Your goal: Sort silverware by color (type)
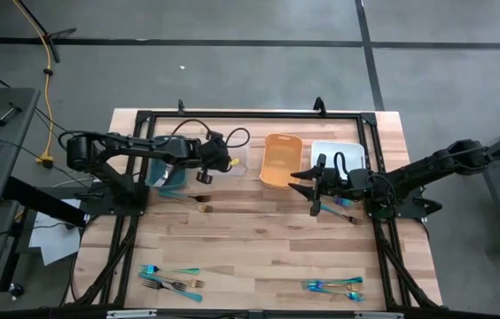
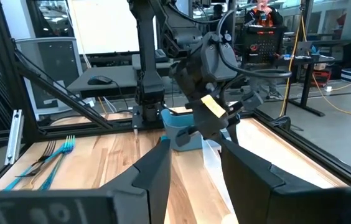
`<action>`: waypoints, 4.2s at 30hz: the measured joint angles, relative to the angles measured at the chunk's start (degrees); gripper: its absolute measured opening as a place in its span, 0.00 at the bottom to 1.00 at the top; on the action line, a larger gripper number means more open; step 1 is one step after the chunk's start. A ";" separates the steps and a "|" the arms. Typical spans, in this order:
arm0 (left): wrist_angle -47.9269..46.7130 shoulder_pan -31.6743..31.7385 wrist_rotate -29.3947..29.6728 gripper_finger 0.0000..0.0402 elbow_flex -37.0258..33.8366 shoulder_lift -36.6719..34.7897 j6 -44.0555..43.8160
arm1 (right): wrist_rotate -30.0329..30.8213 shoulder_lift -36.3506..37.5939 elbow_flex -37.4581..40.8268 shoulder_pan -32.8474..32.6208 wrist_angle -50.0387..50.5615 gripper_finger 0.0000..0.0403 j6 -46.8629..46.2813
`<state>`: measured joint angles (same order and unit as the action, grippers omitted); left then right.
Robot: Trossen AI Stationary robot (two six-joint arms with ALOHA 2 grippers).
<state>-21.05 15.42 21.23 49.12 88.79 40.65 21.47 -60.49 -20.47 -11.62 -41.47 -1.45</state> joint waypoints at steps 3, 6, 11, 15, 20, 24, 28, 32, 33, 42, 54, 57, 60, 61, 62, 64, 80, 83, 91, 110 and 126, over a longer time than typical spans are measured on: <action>0.08 0.45 -0.02 0.07 0.00 0.00 -1.54 | 0.00 0.00 0.00 0.00 0.00 0.34 -0.02; -0.10 1.26 0.12 0.05 0.00 0.00 -2.92 | 0.04 0.00 0.00 0.00 0.00 0.34 0.00; -0.14 1.99 2.97 0.08 0.00 0.00 -4.40 | 0.09 0.00 0.00 0.01 0.00 0.34 -0.02; -0.24 1.97 3.56 0.12 0.00 0.00 -4.12 | 0.10 0.00 0.00 0.00 0.00 0.34 0.00; -1.45 1.95 3.70 0.14 0.00 -0.02 -4.03 | 0.11 0.00 0.00 0.00 0.00 0.34 -0.01; -3.43 1.38 5.60 0.17 0.00 -0.34 -3.98 | 0.13 0.00 0.00 0.00 0.00 0.34 0.00; -3.87 0.18 6.98 0.21 0.07 -2.50 -4.76 | 0.15 0.00 0.00 0.00 0.00 0.34 0.00; -5.35 -1.53 6.47 0.27 2.22 -6.31 -10.91 | 0.16 0.00 0.00 0.00 0.02 0.34 0.00; -5.50 -2.11 5.28 0.28 2.69 -7.64 -13.42 | 0.17 0.00 0.00 0.00 0.04 0.34 0.00; 3.21 -10.03 -13.49 0.33 -1.26 -20.95 -38.54 | 0.37 0.00 0.00 0.00 0.01 0.34 -0.02; 51.96 -24.73 0.95 0.33 -27.88 -26.84 -42.52 | 0.28 0.00 0.00 -0.04 -0.07 0.34 -1.18; 55.47 -25.45 3.25 0.33 -29.38 -26.84 -40.77 | -0.04 0.00 0.00 -0.02 -0.09 0.34 -1.11; 55.71 -25.61 3.37 0.33 -29.42 -27.22 -39.52 | -0.07 0.00 0.00 -0.02 -0.11 0.34 -1.10; 55.89 -25.61 3.39 0.33 -29.42 -27.28 -39.50 | -0.05 0.00 0.00 -0.02 -0.11 0.34 -1.09; 56.25 -25.61 3.39 0.33 -29.42 -27.28 -39.52 | -0.04 0.00 0.00 -0.02 -0.10 0.34 -1.09; 56.79 -25.61 3.39 0.33 -29.42 -27.28 -39.45 | -0.02 0.00 0.00 -0.02 -0.11 0.34 -1.09; 58.68 -25.61 2.41 0.33 -29.40 -27.28 -38.96 | 0.15 0.00 0.00 0.00 -0.10 0.34 -0.93; 58.68 -25.61 2.39 0.33 -29.40 -27.28 -39.09 | 0.15 0.00 0.00 0.00 -0.09 0.34 -1.06; 58.66 -25.61 2.32 0.33 -29.40 -27.28 -40.42 | 0.17 0.00 0.00 0.00 -0.09 0.34 -1.05; 58.68 -25.61 0.86 0.33 -29.40 -27.28 -40.60 | 0.42 0.00 0.00 0.00 -0.07 0.34 -1.05; 58.68 -25.61 0.35 0.33 -29.40 -27.28 -40.51 | 0.33 0.00 0.00 0.00 -0.07 0.34 -1.05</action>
<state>37.63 -10.20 21.58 19.73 61.52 0.14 21.80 -60.49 -20.47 -11.62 -41.54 -2.50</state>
